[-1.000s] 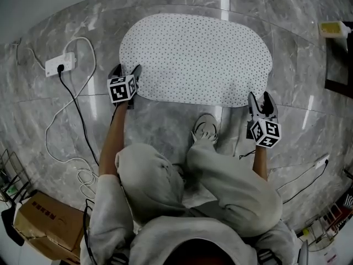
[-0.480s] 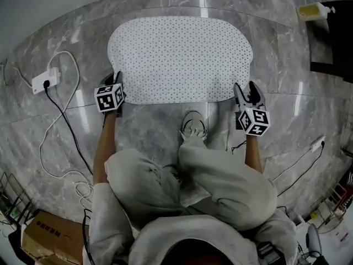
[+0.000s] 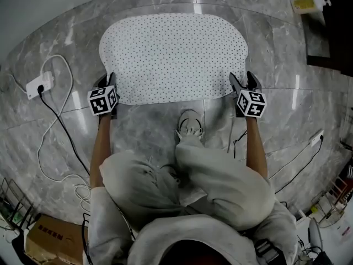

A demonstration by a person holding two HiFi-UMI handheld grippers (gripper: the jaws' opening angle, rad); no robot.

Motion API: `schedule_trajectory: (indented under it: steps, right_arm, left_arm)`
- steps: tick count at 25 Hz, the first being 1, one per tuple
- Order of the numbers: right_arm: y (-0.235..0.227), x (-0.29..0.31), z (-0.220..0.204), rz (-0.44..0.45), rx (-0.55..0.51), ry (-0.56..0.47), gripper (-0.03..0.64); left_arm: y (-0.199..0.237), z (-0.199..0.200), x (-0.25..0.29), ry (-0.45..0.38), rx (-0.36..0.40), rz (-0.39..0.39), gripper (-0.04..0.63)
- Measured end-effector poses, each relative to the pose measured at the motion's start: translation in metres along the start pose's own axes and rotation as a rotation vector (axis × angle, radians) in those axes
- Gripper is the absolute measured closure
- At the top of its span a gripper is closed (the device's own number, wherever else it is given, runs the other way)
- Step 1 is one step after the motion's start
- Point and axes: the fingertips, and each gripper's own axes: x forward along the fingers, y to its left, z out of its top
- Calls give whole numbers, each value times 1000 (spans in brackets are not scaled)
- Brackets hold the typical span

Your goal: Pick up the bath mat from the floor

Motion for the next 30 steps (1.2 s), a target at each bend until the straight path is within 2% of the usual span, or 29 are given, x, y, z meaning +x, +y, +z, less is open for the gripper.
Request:
schedule_trajectory:
  steps: [8,13,18,23,26,30]
  right_arm:
    - [-25,47,-13,-15,-22,116,293]
    - [-28,56,-15,11,30,123,293]
    - [-31,57,-15,-7,47,128,296]
    - [-16,57,-12,22,-4,148,435]
    - [1,58,-11,69,-26,160,571]
    - [2,57,-10,80,-14,138,580]
  left_arm:
    - [-1,0,-2,6,-3,-8,549]
    - [-1,0,-1,9,1,-18,548]
    - [1,-1,0,3,-11,-13,549]
    - [0,-1,1,2,-12,-13,549]
    - [0,-1,1,-2,-17,-12,549]
    - [-2,0,1,-7,-16,-8,549]
